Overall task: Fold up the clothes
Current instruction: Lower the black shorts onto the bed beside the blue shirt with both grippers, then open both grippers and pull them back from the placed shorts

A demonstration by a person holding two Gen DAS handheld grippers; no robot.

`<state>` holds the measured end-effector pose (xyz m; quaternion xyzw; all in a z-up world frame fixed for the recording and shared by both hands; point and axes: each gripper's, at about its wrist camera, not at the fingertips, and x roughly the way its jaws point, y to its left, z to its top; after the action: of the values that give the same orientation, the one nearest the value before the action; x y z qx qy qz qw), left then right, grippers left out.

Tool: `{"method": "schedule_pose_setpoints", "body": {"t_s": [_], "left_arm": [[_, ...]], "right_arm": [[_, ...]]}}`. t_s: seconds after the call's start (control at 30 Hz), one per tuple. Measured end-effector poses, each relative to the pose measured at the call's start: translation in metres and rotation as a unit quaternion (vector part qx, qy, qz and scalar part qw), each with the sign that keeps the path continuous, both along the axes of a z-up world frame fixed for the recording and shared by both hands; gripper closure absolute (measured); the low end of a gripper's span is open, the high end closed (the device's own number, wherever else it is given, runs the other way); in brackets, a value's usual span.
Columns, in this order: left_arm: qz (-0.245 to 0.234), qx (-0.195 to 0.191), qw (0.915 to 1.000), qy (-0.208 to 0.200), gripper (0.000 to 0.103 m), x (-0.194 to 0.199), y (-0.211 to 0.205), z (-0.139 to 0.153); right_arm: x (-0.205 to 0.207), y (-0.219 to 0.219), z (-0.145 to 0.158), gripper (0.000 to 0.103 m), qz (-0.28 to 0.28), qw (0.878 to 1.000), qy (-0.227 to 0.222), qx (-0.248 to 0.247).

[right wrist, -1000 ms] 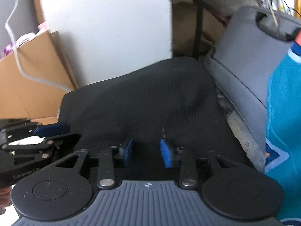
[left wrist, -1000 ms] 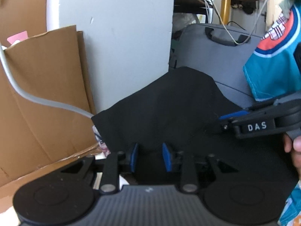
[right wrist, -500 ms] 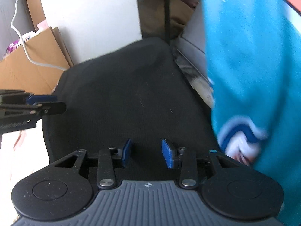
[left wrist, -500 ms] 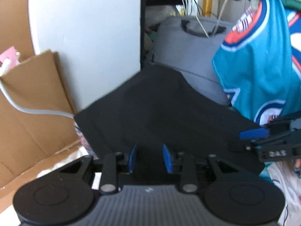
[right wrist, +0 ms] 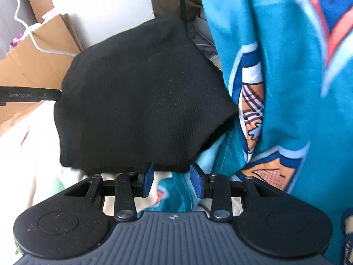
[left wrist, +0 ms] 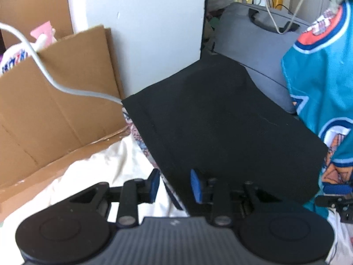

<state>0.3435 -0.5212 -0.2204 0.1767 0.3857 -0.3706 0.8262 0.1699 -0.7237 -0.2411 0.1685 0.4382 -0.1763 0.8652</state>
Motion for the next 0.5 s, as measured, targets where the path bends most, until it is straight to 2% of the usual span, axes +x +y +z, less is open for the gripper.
{"method": "schedule_pose_setpoints", "body": {"t_s": [0.17, 0.27, 0.33, 0.4, 0.43, 0.5], "left_arm": [[-0.001, 0.015, 0.9998, 0.008, 0.069, -0.015, 0.004, 0.031], [0.005, 0.023, 0.9997, -0.002, 0.064, -0.033, 0.008, 0.050], [0.007, 0.022, 0.9997, -0.012, 0.057, -0.047, 0.012, 0.064], [0.007, 0.018, 0.9997, -0.018, 0.053, -0.056, 0.014, 0.075], [0.008, 0.018, 0.9996, -0.019, 0.051, -0.060, 0.017, 0.081], [0.011, 0.014, 0.9996, -0.021, 0.051, -0.069, 0.023, 0.091]], "right_arm": [[-0.010, 0.010, 0.025, 0.060, 0.001, 1.000, -0.005, 0.004], [-0.014, 0.014, 0.040, 0.059, -0.008, 1.000, -0.007, 0.019], [-0.016, 0.019, 0.049, 0.052, -0.008, 1.000, -0.010, 0.022], [-0.019, 0.025, 0.058, 0.050, -0.005, 1.000, -0.015, 0.021], [-0.021, 0.026, 0.063, 0.044, -0.003, 1.000, -0.019, 0.023], [-0.024, 0.028, 0.067, 0.038, -0.013, 0.999, -0.024, 0.032]]}}
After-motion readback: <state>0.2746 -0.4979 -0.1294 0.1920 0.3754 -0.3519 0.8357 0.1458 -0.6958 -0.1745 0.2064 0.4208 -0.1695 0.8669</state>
